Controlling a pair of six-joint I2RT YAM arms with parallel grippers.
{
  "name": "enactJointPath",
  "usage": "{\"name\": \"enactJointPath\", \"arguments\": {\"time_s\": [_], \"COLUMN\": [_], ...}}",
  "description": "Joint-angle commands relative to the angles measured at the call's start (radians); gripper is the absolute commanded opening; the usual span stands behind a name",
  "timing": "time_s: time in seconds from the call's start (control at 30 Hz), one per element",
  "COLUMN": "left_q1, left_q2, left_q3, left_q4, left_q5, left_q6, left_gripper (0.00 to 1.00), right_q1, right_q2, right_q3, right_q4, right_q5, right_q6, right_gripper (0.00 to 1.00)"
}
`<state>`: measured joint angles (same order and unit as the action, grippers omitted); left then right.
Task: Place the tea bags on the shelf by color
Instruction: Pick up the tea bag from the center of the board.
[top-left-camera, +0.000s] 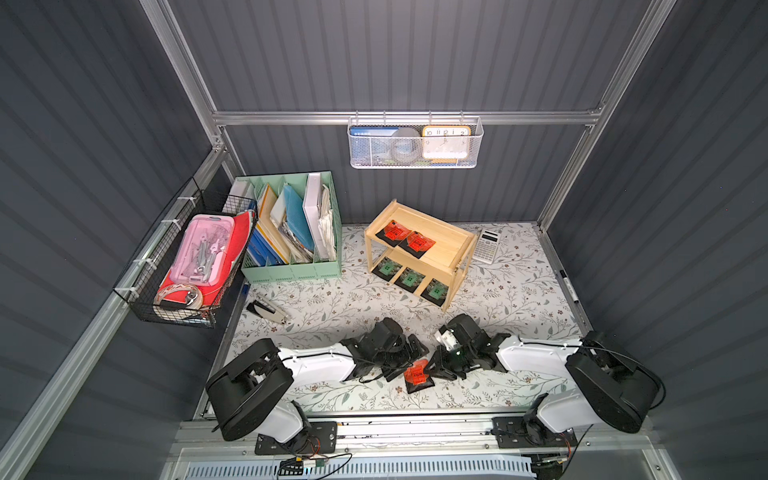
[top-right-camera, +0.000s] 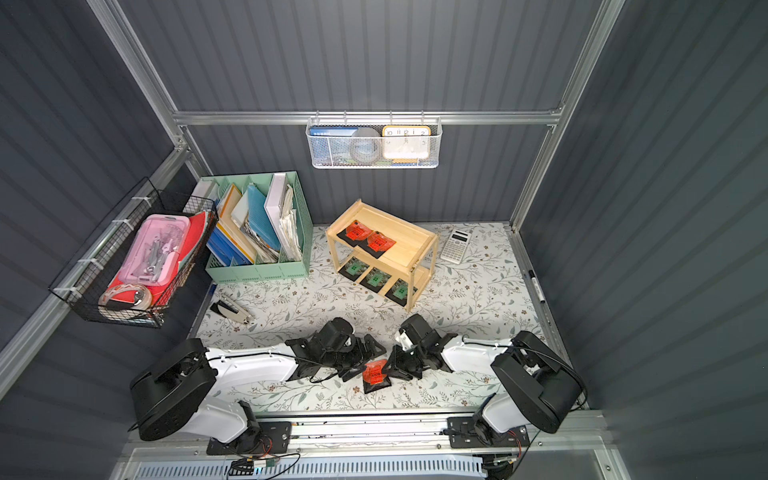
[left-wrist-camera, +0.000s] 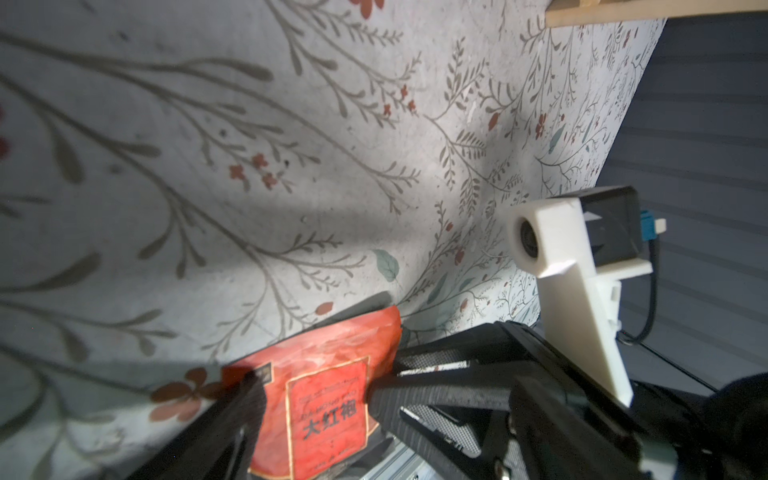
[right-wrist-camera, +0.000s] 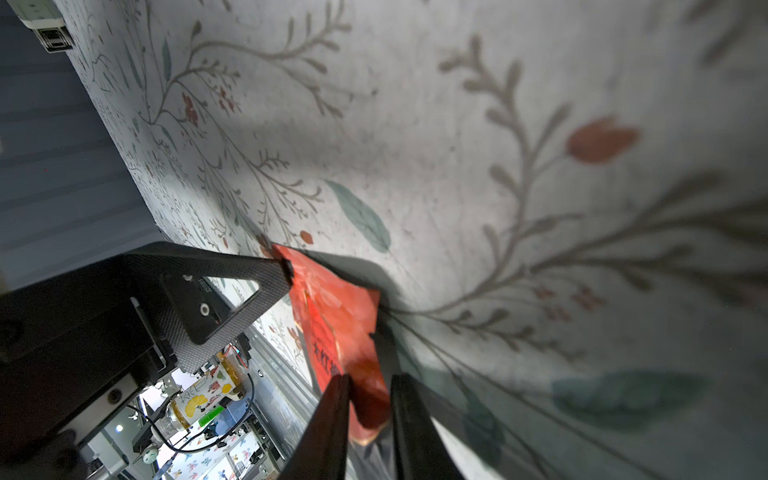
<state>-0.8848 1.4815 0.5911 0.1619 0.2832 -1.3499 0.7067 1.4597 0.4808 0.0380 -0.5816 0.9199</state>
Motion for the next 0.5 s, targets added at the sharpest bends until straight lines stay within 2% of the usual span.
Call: {"name": "enactJointPath", "arguments": {"time_s": [0.0,0.23,0.27,0.33,0.47], "left_q1": [-0.003,-0.003,-0.003,-0.003,-0.003], "left_q2": [0.019,0.016,0.016,0.016,0.018], "left_q3": [-0.011,-0.007,-0.009,-0.012,-0.013], "left_q4": [-0.056,-0.062,-0.064,-0.064,-0.067], "left_q5": [-0.001,-0.005,-0.004,-0.005,-0.005], "left_q6": [-0.007,-0.008,-0.009,-0.009,-0.01], "left_gripper": [0.98,0.98,0.98,0.98,0.98], "right_q1": [0.0,0.0,0.0,0.0,-0.001], "right_q2": [0.022,0.026,0.021,0.007,-0.027], "right_q3": [-0.014,-0.02,-0.024,-0.032,-0.052], "right_q4": [0.044,0.062,0.062,0.063,0.066], "right_q5": [-0.004,-0.006,-0.004,0.003,0.013], "right_q6": [0.029,0.042,0.045,0.05,0.062], "right_gripper": [0.21,0.19,0.2,0.29,0.3]}}
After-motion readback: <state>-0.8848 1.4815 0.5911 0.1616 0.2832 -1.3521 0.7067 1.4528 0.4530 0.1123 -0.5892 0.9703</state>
